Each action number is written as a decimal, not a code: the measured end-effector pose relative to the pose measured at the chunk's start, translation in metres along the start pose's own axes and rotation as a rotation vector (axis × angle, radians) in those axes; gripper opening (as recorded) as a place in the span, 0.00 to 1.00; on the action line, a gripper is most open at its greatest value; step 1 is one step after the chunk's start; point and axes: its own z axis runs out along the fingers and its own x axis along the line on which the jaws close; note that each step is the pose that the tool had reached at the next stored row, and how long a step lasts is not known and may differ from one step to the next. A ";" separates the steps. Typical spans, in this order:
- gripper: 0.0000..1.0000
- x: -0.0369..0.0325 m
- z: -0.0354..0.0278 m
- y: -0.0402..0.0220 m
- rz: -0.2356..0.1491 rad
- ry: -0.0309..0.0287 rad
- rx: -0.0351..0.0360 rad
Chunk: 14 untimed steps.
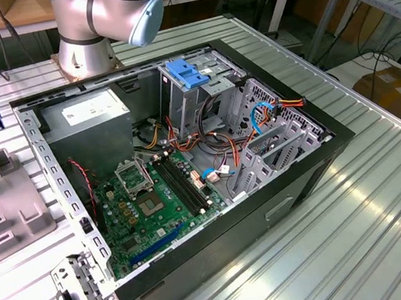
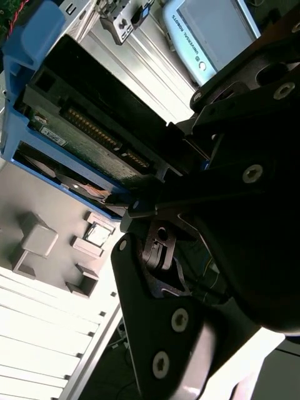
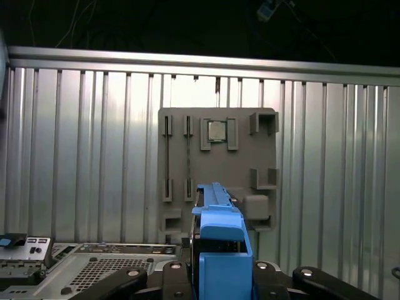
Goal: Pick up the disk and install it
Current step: 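Pick up the disk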
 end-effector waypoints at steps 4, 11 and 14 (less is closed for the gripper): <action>0.36 0.0033 -0.0002 0.0001 0.000 0.0000 0.0000; 0.36 0.0091 -0.0003 0.0002 0.000 0.0000 0.0000; 0.36 0.0128 -0.0004 0.0003 0.000 0.0000 0.0000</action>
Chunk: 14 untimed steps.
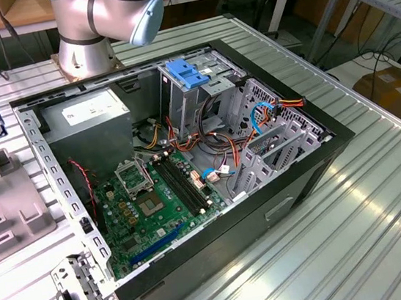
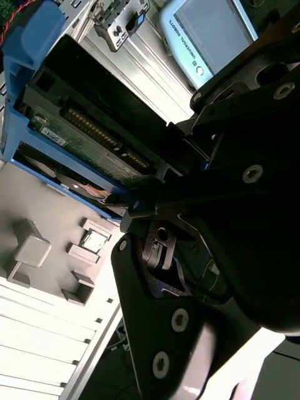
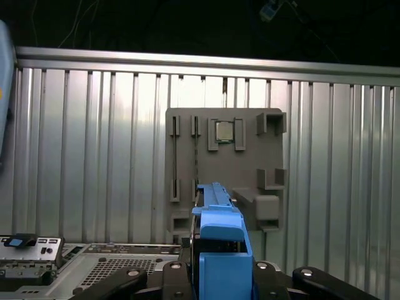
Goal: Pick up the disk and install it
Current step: 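Pick up the disk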
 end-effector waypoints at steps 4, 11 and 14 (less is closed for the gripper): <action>0.36 0.0035 -0.0001 0.0001 0.000 0.0000 0.0000; 0.36 0.0084 -0.0003 0.0002 0.000 0.0000 0.0000; 0.36 0.0107 -0.0003 0.0003 0.000 0.0000 0.0000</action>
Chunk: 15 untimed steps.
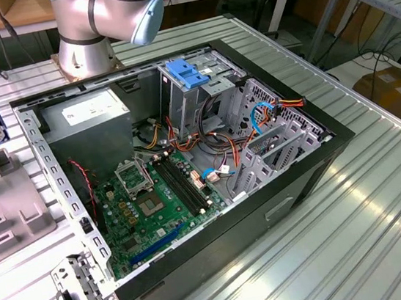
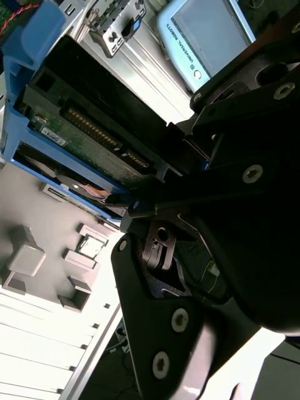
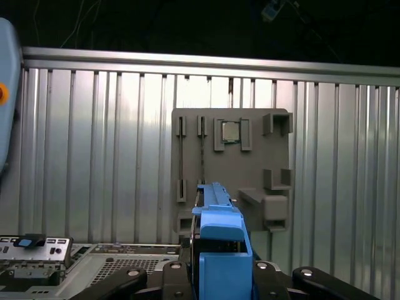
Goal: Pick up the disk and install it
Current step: 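Pick up the disk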
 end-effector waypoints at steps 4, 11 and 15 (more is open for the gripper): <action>0.36 0.0030 -0.0001 0.0001 0.000 0.0000 0.0000; 0.36 0.0087 -0.0003 0.0002 0.000 0.0000 0.0000; 0.36 0.0123 -0.0005 0.0003 0.000 0.0001 -0.0001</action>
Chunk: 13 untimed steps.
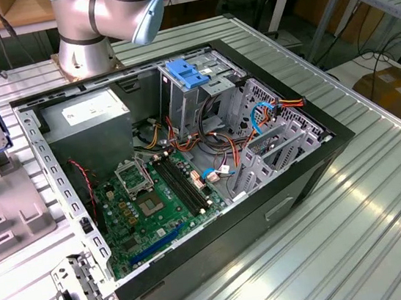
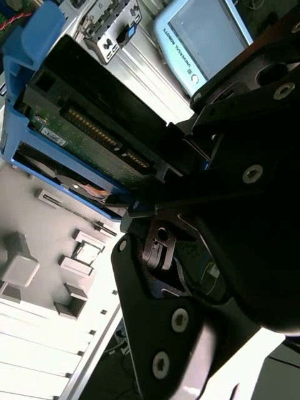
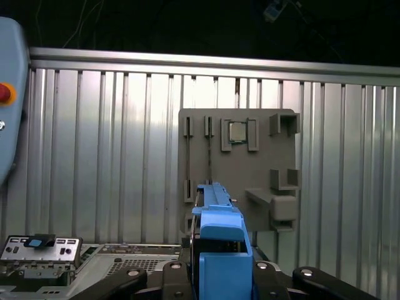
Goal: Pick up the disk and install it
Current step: 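Pick up the disk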
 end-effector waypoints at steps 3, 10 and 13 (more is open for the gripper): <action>0.36 0.0025 0.0000 0.0001 0.000 -0.0001 0.0001; 0.36 0.0096 -0.0003 0.0003 0.000 -0.0001 0.0001; 0.36 0.0127 -0.0004 0.0004 0.000 -0.0001 0.0001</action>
